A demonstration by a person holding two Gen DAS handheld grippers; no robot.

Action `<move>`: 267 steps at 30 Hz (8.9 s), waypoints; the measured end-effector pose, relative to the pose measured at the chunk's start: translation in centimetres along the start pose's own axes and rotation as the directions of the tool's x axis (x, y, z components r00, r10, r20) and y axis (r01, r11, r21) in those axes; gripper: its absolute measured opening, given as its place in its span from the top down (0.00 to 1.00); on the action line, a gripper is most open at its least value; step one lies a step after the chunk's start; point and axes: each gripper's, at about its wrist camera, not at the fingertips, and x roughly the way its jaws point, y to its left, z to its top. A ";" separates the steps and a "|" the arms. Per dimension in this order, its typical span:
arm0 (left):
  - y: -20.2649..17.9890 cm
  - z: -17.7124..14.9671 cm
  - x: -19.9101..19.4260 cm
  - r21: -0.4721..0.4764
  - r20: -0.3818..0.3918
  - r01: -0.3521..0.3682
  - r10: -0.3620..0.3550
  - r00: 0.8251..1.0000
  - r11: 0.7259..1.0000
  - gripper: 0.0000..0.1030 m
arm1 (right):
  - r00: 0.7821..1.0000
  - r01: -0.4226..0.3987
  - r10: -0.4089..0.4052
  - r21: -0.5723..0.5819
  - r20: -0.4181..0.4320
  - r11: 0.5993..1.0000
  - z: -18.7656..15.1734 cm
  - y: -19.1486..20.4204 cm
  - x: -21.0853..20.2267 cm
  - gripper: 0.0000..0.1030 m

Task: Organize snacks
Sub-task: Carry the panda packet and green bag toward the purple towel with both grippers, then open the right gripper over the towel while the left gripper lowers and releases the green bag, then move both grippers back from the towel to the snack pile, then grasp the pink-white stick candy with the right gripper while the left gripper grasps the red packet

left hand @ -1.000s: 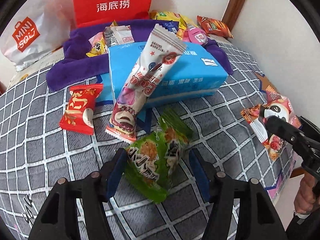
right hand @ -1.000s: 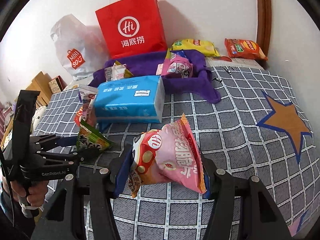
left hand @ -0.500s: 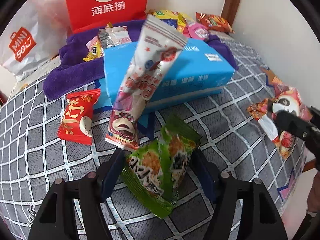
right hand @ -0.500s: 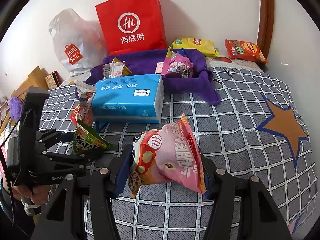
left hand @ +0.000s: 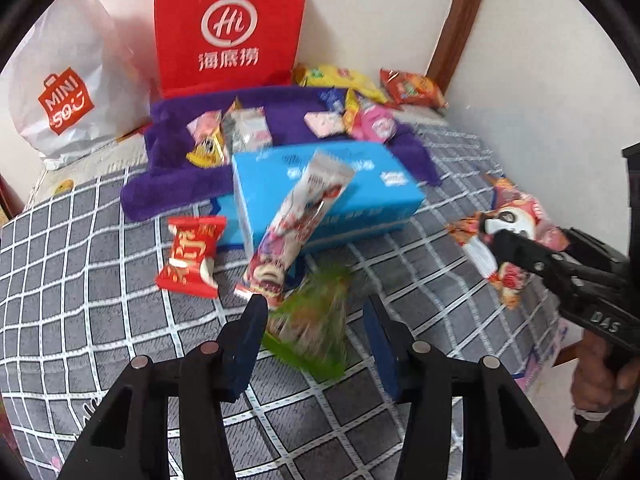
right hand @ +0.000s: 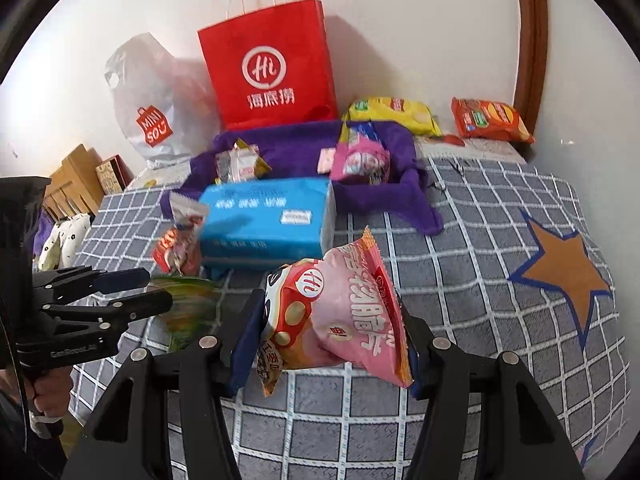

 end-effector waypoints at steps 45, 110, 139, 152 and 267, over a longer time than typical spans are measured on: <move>-1.2 -0.1 5.9 0.084 -0.082 -0.028 0.035 0.996 0.996 0.61 | 0.998 0.022 -0.020 0.034 -0.062 0.999 0.5 -2.4 3.7 0.44; 11.1 20.2 8.0 -0.108 0.080 -0.070 0.079 0.994 0.992 0.61 | 0.998 0.016 -0.010 -0.091 0.060 0.996 21.2 1.3 17.6 0.44; 12.2 19.7 10.5 -0.130 0.032 -0.064 0.068 0.997 0.990 0.61 | 0.997 0.013 -0.028 -0.178 -0.079 0.984 19.8 1.4 22.9 0.43; 11.7 19.7 11.1 -0.118 0.020 -0.066 0.069 0.997 0.991 0.61 | 0.996 0.000 -0.017 -0.189 -0.087 0.982 19.5 1.4 22.8 0.39; 11.4 4.7 -3.1 -0.168 0.001 -0.189 0.192 0.981 0.967 0.25 | 0.976 -0.115 0.119 0.031 -0.185 0.993 1.7 1.9 10.6 0.67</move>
